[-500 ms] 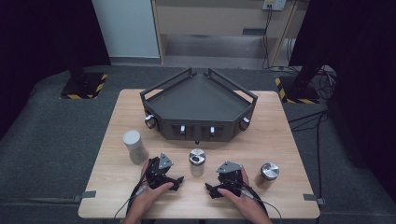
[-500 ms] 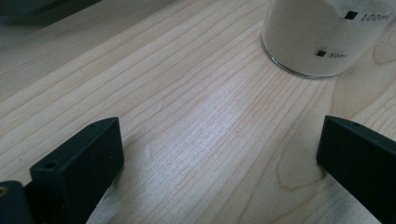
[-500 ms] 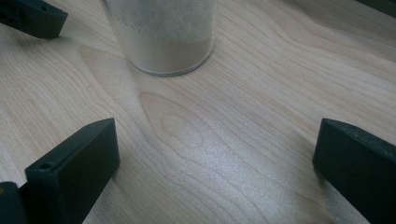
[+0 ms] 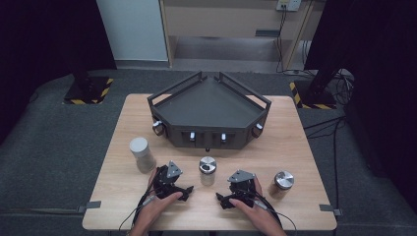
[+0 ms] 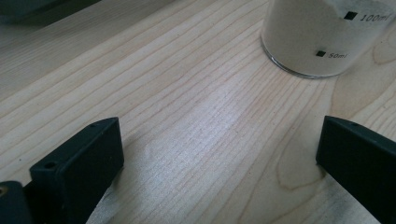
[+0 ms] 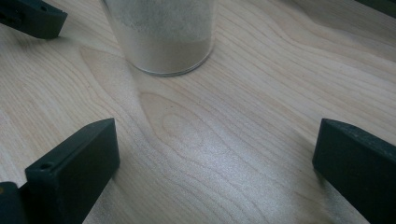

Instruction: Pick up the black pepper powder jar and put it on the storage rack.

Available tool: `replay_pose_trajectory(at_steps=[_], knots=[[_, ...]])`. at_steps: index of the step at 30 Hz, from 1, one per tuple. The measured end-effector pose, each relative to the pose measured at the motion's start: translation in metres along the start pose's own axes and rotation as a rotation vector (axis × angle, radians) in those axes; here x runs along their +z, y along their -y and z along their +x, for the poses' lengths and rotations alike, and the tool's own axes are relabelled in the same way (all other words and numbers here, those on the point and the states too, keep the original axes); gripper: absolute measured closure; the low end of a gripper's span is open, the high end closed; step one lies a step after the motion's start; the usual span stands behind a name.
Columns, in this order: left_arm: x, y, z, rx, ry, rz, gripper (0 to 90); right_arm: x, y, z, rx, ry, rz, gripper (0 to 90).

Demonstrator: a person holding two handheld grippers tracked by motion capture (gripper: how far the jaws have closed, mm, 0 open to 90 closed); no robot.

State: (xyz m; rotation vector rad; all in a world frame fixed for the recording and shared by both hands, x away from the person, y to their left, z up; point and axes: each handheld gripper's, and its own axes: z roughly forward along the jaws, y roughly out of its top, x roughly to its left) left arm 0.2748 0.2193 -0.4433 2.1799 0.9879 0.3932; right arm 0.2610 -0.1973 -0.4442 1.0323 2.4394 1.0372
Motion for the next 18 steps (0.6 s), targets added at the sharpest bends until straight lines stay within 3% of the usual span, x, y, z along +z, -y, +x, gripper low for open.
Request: replay_pose_trajectory(at_steps=[9, 18], knots=[[-0.002, 0.002, 0.001, -0.005, 0.000, -0.007, 1.1, 0.000, 0.000, 0.000, 0.000, 0.000, 0.000, 0.6], [-0.017, -0.001, -0.001, 0.002, 0.000, -0.028, 1.8, 0.000, 0.000, 0.000, 0.000, 0.000, 0.000, 0.6]])
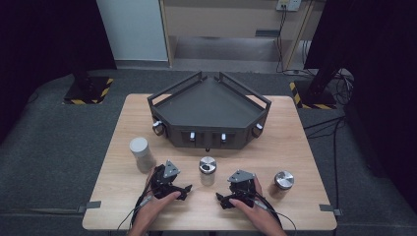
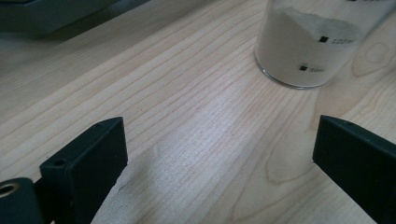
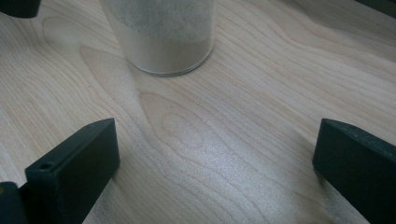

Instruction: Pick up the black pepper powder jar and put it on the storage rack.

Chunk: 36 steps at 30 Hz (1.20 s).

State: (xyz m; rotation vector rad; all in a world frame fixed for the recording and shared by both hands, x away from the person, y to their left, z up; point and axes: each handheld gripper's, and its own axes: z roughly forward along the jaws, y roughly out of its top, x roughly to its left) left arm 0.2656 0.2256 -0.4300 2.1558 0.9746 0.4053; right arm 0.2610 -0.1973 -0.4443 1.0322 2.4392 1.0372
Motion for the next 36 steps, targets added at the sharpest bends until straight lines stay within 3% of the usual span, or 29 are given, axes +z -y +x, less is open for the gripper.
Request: replay_pose_trajectory(at_steps=[1, 4, 26, 36], knots=[[-0.003, 0.000, 0.003, -0.021, 0.022, -0.015, 2.0, 0.000, 0.000, 0.000, 0.000, 0.000, 0.000, 0.6], [-0.008, -0.005, -0.001, 0.000, 0.012, -0.008, 2.3, 0.000, 0.000, 0.000, 0.000, 0.000, 0.000, 0.6], [-0.033, -0.017, 0.000, 0.037, 0.004, -0.021, 2.3, 0.000, 0.000, 0.000, 0.000, 0.000, 0.000, 0.6], [-0.041, -0.022, 0.003, 0.033, 0.003, -0.033, 2.3, 0.000, 0.000, 0.000, 0.001, 0.001, 0.000, 0.7]])
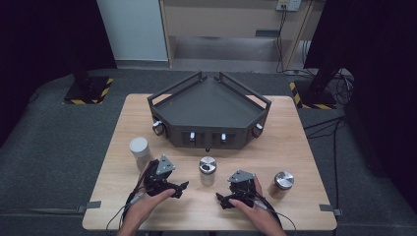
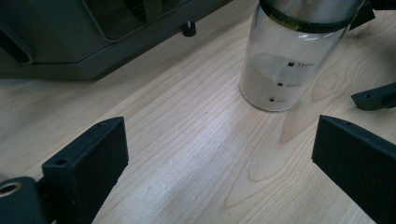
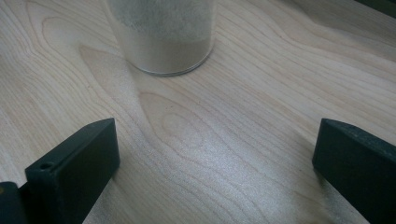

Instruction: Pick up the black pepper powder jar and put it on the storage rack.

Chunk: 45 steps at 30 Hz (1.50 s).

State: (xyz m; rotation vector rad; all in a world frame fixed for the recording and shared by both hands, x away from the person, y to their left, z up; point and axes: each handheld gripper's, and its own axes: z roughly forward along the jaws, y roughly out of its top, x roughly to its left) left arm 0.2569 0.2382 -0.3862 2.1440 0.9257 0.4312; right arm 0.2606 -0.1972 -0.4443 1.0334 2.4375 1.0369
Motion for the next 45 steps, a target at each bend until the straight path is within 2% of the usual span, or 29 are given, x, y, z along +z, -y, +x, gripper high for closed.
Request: replay_pose_trajectory(at_steps=[33, 40, 45], knots=[[-0.026, -0.029, 0.010, 0.042, -0.012, -0.008, 2.4, -0.001, 0.001, 0.002, 0.009, 0.007, -0.001, 0.8], [-0.030, -0.035, 0.014, 0.042, -0.016, -0.005, 2.4, -0.001, 0.001, 0.002, 0.009, 0.008, -0.003, 0.8], [-0.034, -0.036, 0.019, 0.028, -0.015, -0.013, 2.4, -0.001, 0.001, 0.003, 0.009, 0.009, -0.003, 0.8]])
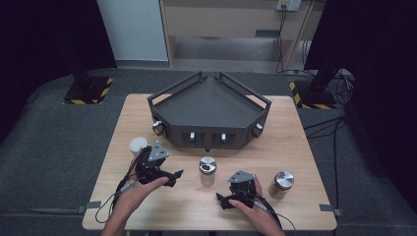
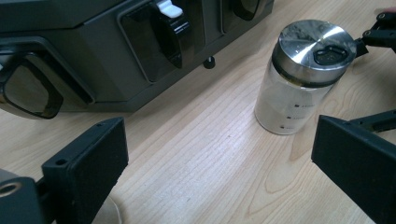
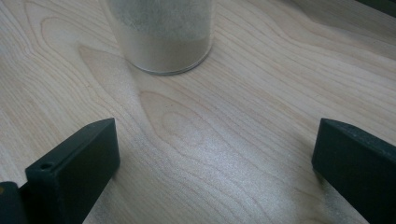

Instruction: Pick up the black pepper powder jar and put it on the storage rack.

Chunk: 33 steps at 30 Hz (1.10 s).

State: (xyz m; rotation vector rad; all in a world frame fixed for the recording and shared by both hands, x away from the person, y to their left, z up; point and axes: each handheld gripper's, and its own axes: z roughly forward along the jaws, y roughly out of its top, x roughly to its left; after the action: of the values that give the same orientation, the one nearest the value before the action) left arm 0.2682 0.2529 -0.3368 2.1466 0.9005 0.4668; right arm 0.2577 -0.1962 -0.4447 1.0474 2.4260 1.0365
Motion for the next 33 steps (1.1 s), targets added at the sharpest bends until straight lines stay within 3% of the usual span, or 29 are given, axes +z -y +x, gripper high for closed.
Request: replay_pose_trajectory(at_steps=[33], knots=[[-0.023, -0.009, 0.025, -0.009, -0.037, -0.052, 2.2, 0.000, 0.000, 0.001, 0.002, 0.004, 0.001, 0.8]])
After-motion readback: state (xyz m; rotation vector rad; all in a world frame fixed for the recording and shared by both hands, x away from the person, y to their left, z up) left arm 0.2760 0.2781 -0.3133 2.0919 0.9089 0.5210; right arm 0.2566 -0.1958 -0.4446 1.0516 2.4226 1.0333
